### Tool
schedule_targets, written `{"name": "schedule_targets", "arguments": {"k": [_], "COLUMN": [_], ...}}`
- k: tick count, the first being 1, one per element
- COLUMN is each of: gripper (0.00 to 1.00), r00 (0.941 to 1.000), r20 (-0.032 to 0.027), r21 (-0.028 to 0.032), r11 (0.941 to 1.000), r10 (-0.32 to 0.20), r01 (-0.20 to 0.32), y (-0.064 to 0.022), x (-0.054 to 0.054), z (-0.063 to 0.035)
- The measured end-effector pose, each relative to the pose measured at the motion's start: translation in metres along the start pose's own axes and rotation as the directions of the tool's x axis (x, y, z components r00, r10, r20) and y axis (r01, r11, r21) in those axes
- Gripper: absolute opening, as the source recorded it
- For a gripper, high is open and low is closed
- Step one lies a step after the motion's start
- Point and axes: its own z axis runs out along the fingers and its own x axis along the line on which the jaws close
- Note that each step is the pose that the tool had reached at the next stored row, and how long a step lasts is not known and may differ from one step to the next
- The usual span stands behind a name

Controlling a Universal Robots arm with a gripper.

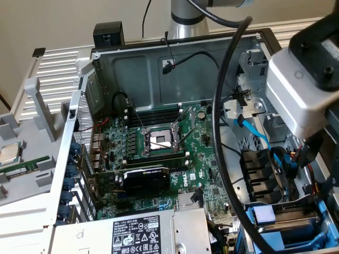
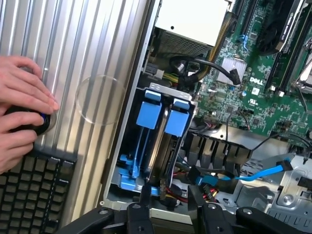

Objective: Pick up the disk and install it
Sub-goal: 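Insert the first disk wire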

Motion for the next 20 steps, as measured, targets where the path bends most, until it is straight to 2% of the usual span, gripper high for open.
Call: {"name": "schedule_targets", "arguments": {"k": [2,4,9,17,20], "gripper": [0.43,0.43,0.43,0.43,0.43], "r00": [1.0000,1.0000,0.9996,0.9986,0.9980], "r20": [0.0016,0.0042,0.0273,0.0523,0.0635], "r21": [-0.0032,-0.0032,-0.0023,0.0027,0.0053], "r11": [1.0000,1.0000,1.0000,1.0000,1.0000], "r10": [-0.005,-0.005,-0.001,-0.001,-0.003], "r01": [0.005,0.005,0.001,0.001,0.003], "y": [0.0004,0.0009,0.0024,-0.0036,-0.0063], "x": [0.002,0.007,0.019,0.029,0.031], "z": [0.0012,0.0016,0.0047,0.0126,0.0155]}}
